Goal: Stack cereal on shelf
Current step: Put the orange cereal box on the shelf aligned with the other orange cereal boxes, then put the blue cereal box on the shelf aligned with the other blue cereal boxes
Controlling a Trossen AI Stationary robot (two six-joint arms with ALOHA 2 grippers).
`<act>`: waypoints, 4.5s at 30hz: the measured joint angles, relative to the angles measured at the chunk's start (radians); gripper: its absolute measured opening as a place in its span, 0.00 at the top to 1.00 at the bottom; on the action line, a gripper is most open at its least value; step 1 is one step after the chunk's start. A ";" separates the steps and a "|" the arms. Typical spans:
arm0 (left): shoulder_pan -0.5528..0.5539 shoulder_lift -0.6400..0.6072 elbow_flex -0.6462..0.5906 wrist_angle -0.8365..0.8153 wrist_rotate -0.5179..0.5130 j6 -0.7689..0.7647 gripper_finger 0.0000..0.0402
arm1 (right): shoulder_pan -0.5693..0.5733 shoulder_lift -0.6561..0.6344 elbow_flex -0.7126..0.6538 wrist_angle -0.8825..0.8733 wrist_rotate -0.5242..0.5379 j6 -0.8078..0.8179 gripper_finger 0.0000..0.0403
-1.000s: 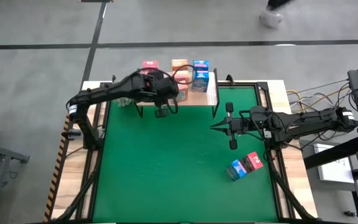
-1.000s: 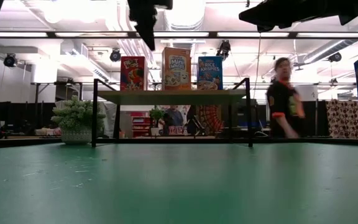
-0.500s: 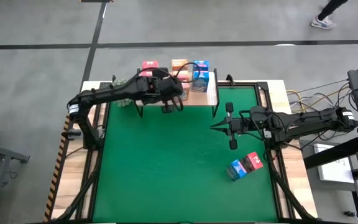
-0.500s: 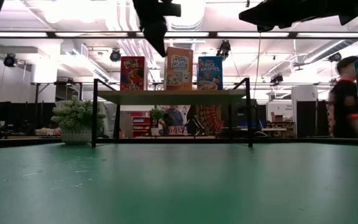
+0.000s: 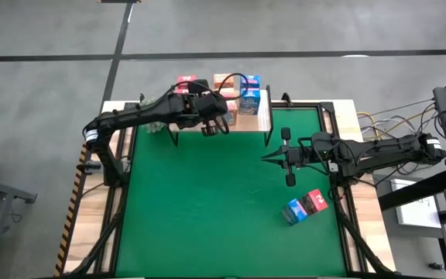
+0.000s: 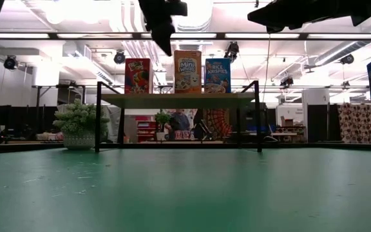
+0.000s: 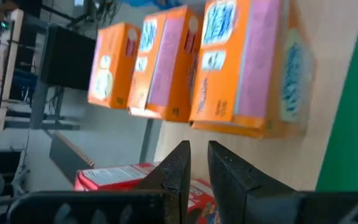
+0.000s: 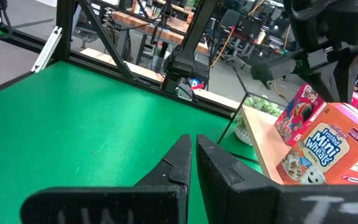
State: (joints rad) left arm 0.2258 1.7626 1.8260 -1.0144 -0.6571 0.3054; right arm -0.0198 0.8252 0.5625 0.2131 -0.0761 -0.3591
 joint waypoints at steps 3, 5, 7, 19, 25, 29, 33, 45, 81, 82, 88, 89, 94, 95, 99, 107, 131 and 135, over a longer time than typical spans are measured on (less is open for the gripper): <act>-0.019 -0.006 0.028 0.000 0.001 0.000 0.90 | 0.000 0.000 0.000 0.000 0.000 0.000 0.97; -0.031 -0.009 0.062 0.003 0.016 0.000 0.90 | 0.000 0.000 0.000 0.000 0.000 0.000 0.97; -0.036 -0.010 0.092 0.017 0.066 0.002 0.90 | 0.000 0.000 0.000 0.000 0.000 -0.001 0.97; -0.028 0.016 0.062 0.320 0.274 0.023 0.90 | 0.000 0.000 0.000 0.000 0.001 -0.007 0.97; -0.027 0.061 0.062 0.321 0.250 0.019 0.90 | 0.000 0.000 0.000 0.000 0.001 -0.007 0.97; -0.027 0.082 0.062 0.316 0.171 0.027 0.90 | 0.000 0.000 0.000 0.000 0.001 -0.003 0.97; -0.025 0.092 0.062 0.298 0.170 0.027 0.90 | 0.000 0.000 0.000 0.000 0.001 -0.003 0.97; -0.026 0.090 0.063 0.240 0.170 0.002 0.90 | 0.000 0.000 0.000 0.000 0.001 -0.004 0.97; -0.253 -0.052 0.056 0.103 0.169 -0.123 0.90 | 0.000 0.000 0.000 -0.007 0.002 0.009 0.97; -0.265 -0.069 0.031 0.107 0.169 -0.128 0.90 | 0.000 0.000 0.000 -0.006 0.005 0.016 0.97; -0.333 -0.209 -0.176 0.263 0.168 -0.152 0.90 | 0.000 0.000 0.000 -0.005 0.054 0.066 0.97; -0.345 -0.236 -0.217 0.297 0.168 -0.160 0.90 | 0.000 0.000 0.000 -0.003 0.056 0.081 0.97; -0.391 -0.371 -0.426 0.456 0.169 -0.197 0.90 | 0.000 0.000 0.005 0.008 0.060 0.179 0.97; -0.398 -0.397 -0.462 0.472 0.169 -0.207 0.90 | 0.000 0.000 0.010 0.009 0.060 0.208 0.97; -0.414 -0.491 -0.587 0.497 0.168 -0.274 0.90 | 0.010 0.000 0.022 0.008 0.031 0.340 0.97; -0.417 -0.639 -0.773 0.578 0.167 -0.316 0.90 | 0.077 0.014 0.067 -0.033 -0.010 0.574 0.97; -0.416 -0.702 -0.868 0.584 0.167 -0.288 0.90 | 0.329 0.446 0.663 -1.209 -0.147 1.406 0.97; -0.416 -0.701 -0.868 0.581 0.168 -0.288 0.90 | 0.379 0.489 0.668 -1.295 -0.167 1.558 0.97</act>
State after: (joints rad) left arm -0.1902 1.0615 0.9585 -0.4333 -0.4895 0.0174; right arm 0.3596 1.3144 1.2306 -1.0824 -0.2429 1.1991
